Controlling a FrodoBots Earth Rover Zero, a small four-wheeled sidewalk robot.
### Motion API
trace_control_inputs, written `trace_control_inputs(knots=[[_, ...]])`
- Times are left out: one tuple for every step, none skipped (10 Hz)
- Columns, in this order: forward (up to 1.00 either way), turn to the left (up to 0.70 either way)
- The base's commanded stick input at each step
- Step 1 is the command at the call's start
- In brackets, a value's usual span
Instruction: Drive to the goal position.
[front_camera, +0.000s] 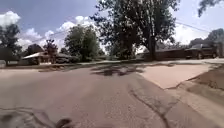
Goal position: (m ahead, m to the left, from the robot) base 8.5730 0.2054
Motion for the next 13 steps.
trace_control_inputs(knots=[[0.7,0.0],[0.7,0.0],[0.7,0.0],[0.7,0.0],[0.7,0.0],[0.7,0.0],[0.7,0.0],[0.7,0.0],[0.7,0.0],[0.7,0.0],[0.7,0.0],[0.7,0.0],[0.7,0.0]])
